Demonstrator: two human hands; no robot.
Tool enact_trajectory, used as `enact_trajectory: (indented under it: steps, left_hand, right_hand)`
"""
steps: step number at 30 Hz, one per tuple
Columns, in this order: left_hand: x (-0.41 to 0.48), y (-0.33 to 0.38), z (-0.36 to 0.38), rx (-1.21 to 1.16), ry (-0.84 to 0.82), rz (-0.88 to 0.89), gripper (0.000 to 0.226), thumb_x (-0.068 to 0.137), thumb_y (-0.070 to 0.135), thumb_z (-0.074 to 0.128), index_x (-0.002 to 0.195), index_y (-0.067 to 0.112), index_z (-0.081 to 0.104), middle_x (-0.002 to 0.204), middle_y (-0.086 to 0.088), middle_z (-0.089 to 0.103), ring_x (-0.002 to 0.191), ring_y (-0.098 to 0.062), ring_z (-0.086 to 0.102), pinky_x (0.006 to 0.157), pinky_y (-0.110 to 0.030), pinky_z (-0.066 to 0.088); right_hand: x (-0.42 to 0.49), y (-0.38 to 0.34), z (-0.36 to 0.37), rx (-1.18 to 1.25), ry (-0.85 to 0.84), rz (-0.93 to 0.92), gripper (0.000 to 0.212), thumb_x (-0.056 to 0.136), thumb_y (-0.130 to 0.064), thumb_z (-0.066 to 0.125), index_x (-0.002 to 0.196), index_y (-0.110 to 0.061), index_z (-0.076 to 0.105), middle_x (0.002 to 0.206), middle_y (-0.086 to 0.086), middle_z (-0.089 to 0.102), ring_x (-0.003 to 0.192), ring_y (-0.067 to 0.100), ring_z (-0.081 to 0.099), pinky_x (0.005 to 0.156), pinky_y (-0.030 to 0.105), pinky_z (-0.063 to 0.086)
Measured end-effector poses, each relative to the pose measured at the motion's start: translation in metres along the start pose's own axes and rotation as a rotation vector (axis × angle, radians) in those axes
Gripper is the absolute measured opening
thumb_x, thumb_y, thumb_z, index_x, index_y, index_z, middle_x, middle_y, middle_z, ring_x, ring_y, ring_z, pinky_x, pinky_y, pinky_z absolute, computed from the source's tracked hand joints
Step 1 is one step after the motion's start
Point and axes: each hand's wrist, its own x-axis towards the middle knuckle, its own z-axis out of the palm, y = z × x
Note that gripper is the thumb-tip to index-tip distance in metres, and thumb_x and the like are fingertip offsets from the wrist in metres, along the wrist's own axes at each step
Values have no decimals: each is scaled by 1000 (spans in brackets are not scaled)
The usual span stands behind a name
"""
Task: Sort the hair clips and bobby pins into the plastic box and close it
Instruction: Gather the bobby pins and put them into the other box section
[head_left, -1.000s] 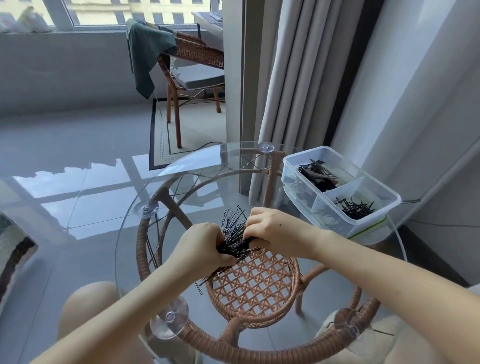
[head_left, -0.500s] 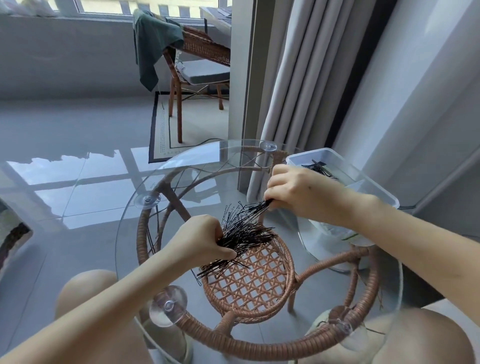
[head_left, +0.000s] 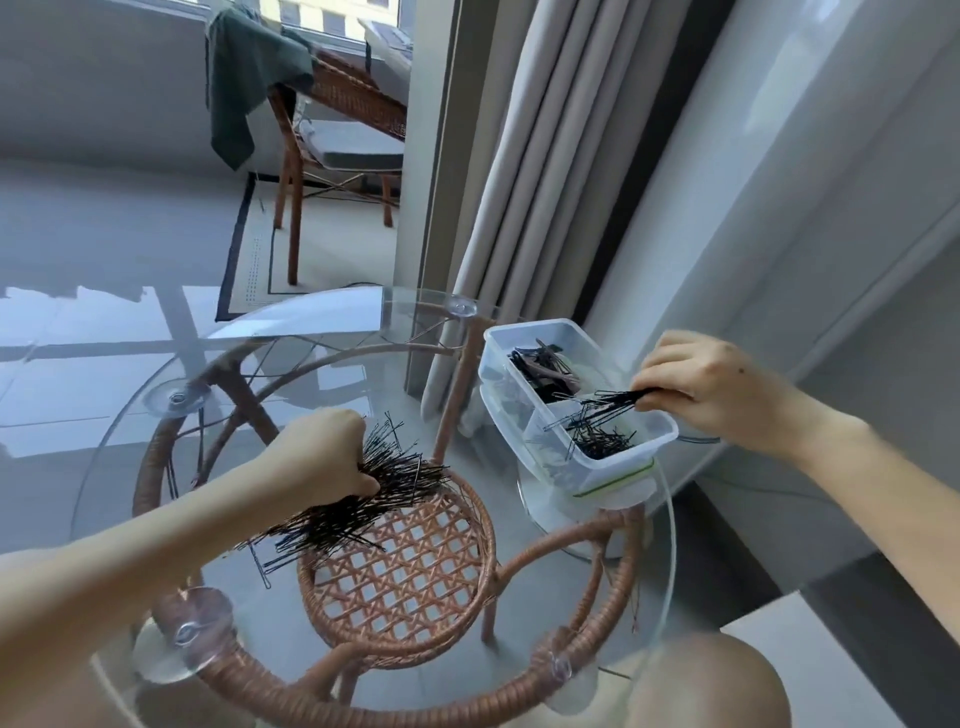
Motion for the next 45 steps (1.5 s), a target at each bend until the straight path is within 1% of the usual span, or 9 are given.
enact_trajectory:
  steps: [6, 12, 16, 19, 30, 34, 37, 43, 45]
  left_hand:
    - [5, 7, -6, 157, -104, 58, 34, 76, 39, 68, 63, 14, 48, 58, 6, 45, 66, -17, 53, 55, -24, 42]
    - [8, 8, -8, 183, -157, 80, 39, 75, 38, 69, 54, 13, 47, 60, 2, 50, 51, -13, 46, 39, -19, 29]
    - [12, 7, -8, 180, -170, 88, 31, 73, 35, 70, 57, 12, 56, 61, 0, 52, 55, -16, 47, 39, -19, 30]
    - [16, 5, -9, 171, -140, 83, 32, 71, 36, 69, 53, 19, 48, 66, 1, 55, 61, -16, 49, 41, -16, 28]
    - [13, 31, -59, 67, -95, 134, 23, 74, 31, 68, 55, 20, 62, 49, 11, 56, 41, -2, 47, 35, -10, 33]
    - [14, 70, -91, -58, -45, 223, 13, 73, 30, 72, 70, 18, 74, 65, 1, 71, 53, -12, 58, 54, -20, 49]
    - [27, 117, -107, -141, -6, 315, 17, 72, 29, 72, 76, 13, 75, 68, -7, 71, 53, -16, 53, 55, -22, 46]
    - [57, 215, -84, 80, -5, 406, 31, 76, 26, 68, 58, 6, 52, 53, 0, 46, 50, -19, 48, 54, -27, 45]
    - [63, 233, -67, 174, 0, 451, 21, 78, 22, 67, 76, 3, 61, 57, 0, 45, 63, -21, 51, 59, -27, 45]
  right_hand:
    - [-10, 26, 43, 109, -152, 151, 9, 75, -12, 73, 83, -7, 74, 79, 6, 72, 82, 24, 59, 76, 32, 48]
    - [-2, 31, 64, 147, -287, 266, 15, 82, -19, 67, 95, -17, 73, 93, -2, 72, 95, 17, 56, 86, 31, 44]
    - [-8, 24, 56, 207, -146, 313, 16, 82, -15, 66, 96, -13, 73, 95, 1, 73, 97, 17, 59, 89, 32, 44]
    - [-18, 11, 48, 225, 15, 312, 14, 80, -10, 68, 93, -8, 73, 93, 7, 73, 92, 21, 61, 86, 36, 47]
    - [-38, -13, 35, 117, 250, 241, 5, 75, -5, 73, 78, -9, 74, 77, 2, 74, 75, 23, 65, 70, 37, 45]
    - [-44, -8, 28, 96, 314, 268, 7, 72, -2, 74, 77, -7, 74, 76, 2, 74, 72, 24, 65, 68, 42, 49]
    - [-49, -3, 23, 85, 351, 316, 7, 71, -2, 76, 77, -7, 74, 75, 3, 74, 72, 25, 66, 70, 42, 49]
    - [-55, -2, 20, 69, 382, 354, 10, 69, -1, 77, 77, -7, 74, 76, 5, 74, 74, 26, 67, 72, 40, 46]
    - [-55, -5, 21, 67, 383, 356, 10, 69, 0, 76, 76, -6, 74, 75, 6, 74, 73, 27, 67, 72, 41, 46]
